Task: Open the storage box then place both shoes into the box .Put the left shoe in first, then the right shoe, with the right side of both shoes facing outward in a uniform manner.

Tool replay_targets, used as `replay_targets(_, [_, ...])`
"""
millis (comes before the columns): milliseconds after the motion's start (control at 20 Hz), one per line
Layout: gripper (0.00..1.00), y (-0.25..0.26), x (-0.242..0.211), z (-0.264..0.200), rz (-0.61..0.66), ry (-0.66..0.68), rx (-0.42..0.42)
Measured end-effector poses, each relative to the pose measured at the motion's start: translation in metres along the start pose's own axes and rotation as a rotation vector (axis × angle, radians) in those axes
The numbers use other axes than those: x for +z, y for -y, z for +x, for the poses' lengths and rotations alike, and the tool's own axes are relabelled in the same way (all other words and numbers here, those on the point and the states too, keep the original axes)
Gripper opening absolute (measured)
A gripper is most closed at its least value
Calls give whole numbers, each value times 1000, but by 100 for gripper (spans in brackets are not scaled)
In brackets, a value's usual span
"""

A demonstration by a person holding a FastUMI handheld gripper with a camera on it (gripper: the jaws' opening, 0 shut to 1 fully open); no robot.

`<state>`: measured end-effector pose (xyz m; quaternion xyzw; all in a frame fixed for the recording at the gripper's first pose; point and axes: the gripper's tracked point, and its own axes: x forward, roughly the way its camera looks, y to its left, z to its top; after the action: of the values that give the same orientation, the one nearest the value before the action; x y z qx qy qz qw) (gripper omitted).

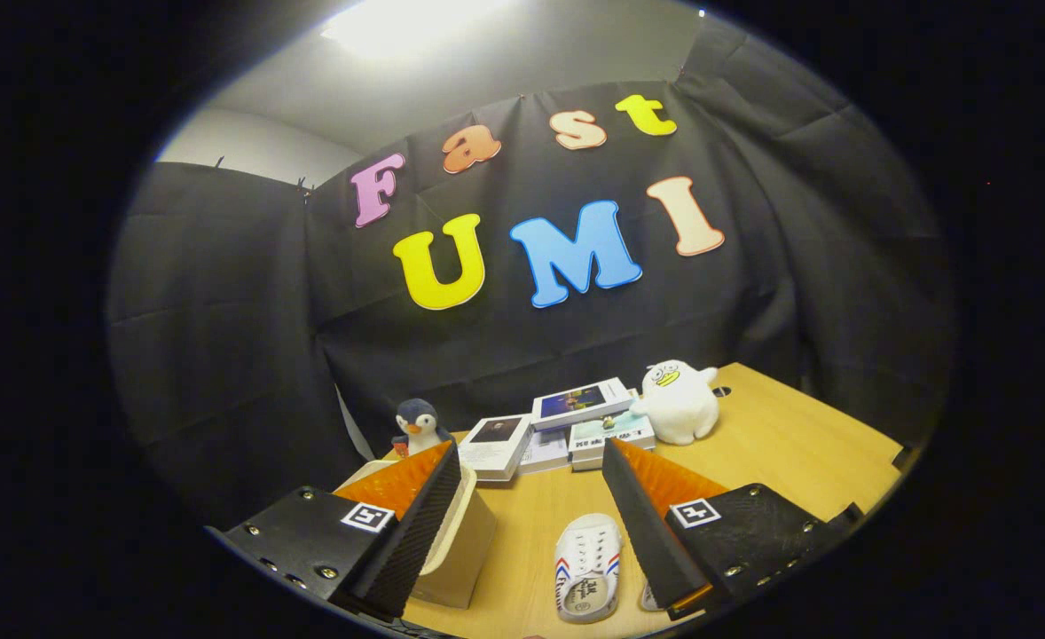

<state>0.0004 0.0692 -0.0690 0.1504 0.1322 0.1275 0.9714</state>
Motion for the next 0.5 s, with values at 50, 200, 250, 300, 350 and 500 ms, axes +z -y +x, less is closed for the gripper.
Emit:
replay_targets(50, [97,-5,-8,3,31,-23,18])
replay_targets(200, [97,-20,-31,9,144,-99,73])
replay_targets(250, [97,-25,-38,11,185,-125,89])
replay_targets(300, [97,-29,-44,12,222,-149,102])
replay_targets(350, [97,-34,-51,13,254,-171,115])
replay_targets(500, [97,-47,-73,15,341,-243,155])
